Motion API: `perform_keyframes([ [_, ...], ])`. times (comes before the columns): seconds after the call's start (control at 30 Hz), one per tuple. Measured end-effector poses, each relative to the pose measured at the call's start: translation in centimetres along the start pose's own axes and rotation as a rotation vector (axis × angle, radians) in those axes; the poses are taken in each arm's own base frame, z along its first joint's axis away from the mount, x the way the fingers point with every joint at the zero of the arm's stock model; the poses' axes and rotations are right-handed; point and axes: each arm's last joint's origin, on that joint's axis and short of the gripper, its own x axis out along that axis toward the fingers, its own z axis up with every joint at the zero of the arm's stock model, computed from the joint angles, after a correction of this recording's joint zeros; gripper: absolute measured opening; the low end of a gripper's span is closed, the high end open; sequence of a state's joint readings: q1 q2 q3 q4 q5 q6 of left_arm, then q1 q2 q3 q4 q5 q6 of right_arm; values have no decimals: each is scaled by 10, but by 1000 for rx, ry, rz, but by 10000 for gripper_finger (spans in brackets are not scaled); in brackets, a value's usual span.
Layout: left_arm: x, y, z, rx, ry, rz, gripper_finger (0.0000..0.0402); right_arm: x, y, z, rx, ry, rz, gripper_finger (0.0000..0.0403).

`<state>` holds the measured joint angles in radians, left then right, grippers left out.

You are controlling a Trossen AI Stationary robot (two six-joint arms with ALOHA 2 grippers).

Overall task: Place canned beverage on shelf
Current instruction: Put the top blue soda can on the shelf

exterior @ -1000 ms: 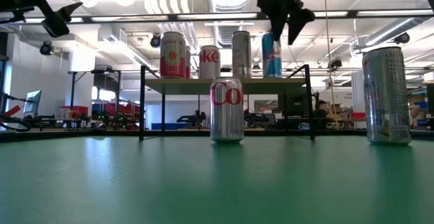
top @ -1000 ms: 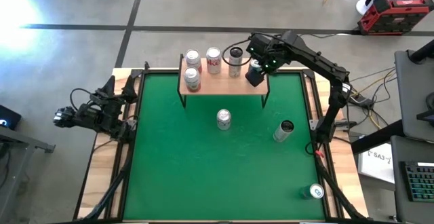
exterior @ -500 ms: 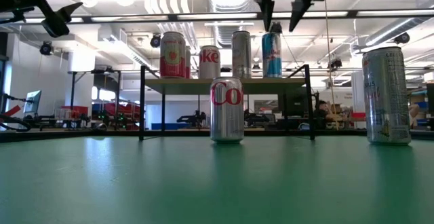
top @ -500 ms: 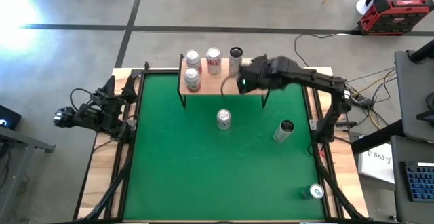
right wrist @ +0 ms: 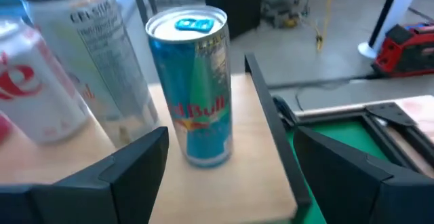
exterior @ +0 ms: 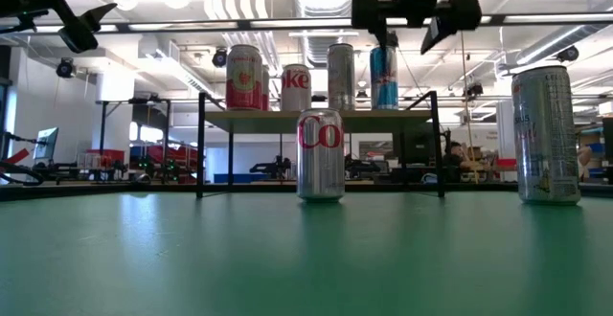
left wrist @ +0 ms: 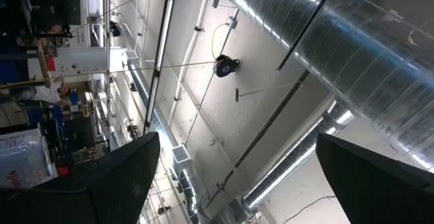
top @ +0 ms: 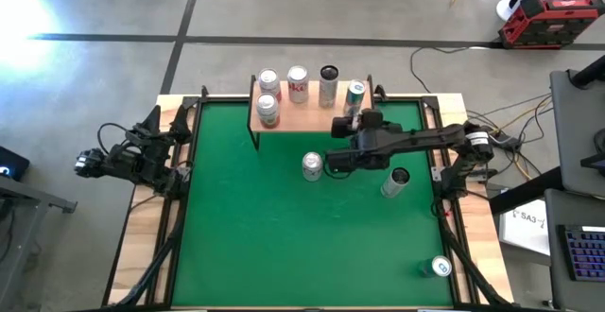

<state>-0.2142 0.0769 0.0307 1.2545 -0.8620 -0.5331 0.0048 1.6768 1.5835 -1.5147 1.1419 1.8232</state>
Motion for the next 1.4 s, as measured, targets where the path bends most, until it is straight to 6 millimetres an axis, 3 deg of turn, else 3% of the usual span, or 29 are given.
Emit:
perform_keyframes([
  [0.23,0,0,0,0,0,0,380,9,2,-15,43,-139,48,303],
  [0.97,0,0,0,0,0,0,380,60,16,4,55,-93,-45,297],
  [1.2,0,0,0,1,1,0,380,61,17,3,20,-63,-44,298],
  [1.4,0,0,0,2,1,1,380,61,17,3,-11,-56,-44,325],
])
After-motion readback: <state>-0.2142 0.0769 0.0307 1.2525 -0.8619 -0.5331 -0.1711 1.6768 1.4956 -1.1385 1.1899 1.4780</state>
